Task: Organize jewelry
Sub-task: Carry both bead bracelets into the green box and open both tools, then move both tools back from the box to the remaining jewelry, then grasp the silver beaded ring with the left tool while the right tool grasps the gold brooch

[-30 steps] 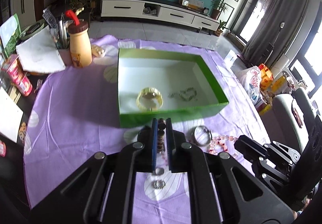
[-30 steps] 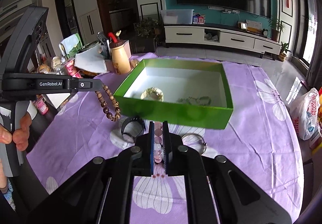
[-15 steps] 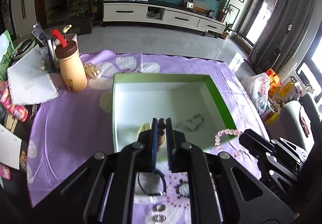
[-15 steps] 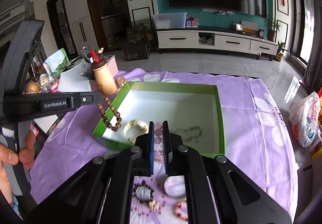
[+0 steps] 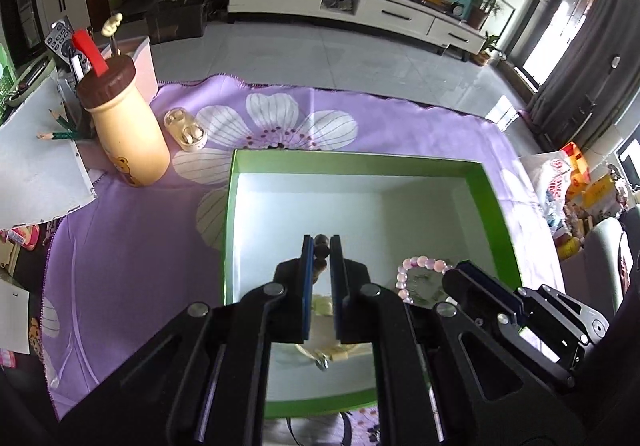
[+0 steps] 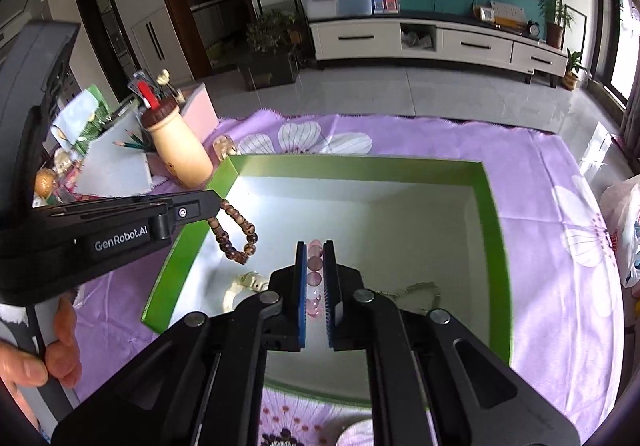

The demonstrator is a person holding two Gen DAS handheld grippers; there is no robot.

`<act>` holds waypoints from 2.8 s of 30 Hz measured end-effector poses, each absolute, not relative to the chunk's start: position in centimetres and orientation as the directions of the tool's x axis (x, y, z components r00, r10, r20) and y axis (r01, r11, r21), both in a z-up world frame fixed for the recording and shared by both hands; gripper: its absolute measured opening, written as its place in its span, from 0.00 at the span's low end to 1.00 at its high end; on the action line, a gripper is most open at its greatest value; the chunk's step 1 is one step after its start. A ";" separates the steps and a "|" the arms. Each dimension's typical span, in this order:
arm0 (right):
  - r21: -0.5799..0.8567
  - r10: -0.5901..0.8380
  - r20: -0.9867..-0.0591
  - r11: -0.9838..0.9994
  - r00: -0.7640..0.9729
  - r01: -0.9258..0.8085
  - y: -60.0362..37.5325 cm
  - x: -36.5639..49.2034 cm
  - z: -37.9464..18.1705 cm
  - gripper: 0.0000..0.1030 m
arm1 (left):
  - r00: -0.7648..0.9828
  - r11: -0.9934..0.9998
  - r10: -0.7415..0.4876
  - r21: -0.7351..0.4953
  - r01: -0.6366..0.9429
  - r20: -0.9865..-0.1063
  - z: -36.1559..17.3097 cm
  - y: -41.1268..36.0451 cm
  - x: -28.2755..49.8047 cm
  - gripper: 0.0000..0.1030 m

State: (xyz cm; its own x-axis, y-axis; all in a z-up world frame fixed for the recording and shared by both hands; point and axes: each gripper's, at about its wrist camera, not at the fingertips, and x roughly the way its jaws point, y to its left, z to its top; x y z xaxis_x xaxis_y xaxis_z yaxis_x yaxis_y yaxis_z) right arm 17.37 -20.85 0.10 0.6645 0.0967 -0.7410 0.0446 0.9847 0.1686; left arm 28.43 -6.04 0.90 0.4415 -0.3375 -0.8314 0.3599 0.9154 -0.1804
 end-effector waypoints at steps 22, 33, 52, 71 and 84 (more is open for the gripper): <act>0.201 0.057 -0.776 0.966 0.629 0.161 -24.0 18.7 -2.0 0.19 | 0.449 0.927 -0.301 -0.147 0.345 -0.841 -0.8 -6.8 29.1 0.31; 0.245 0.107 -0.717 0.964 0.689 0.104 -23.1 10.4 -0.1 0.35 | 0.490 0.914 -0.360 -0.194 0.357 -0.794 2.2 -2.3 22.7 0.53; 0.171 0.117 -0.759 0.985 0.641 0.023 -20.1 -4.6 -4.3 0.40 | 0.386 0.896 -0.345 -0.177 0.408 -0.856 -4.7 4.7 8.3 0.64; 0.167 0.134 -0.780 0.986 0.611 -0.004 -17.9 -3.6 -7.8 0.40 | 0.385 0.841 -0.357 -0.113 0.529 -0.851 -8.4 1.0 4.2 0.54; 0.176 0.147 -0.783 0.984 0.604 -0.012 -17.9 -2.1 -8.5 0.40 | 0.397 0.821 -0.357 -0.081 0.564 -0.845 -9.1 -0.2 4.3 0.35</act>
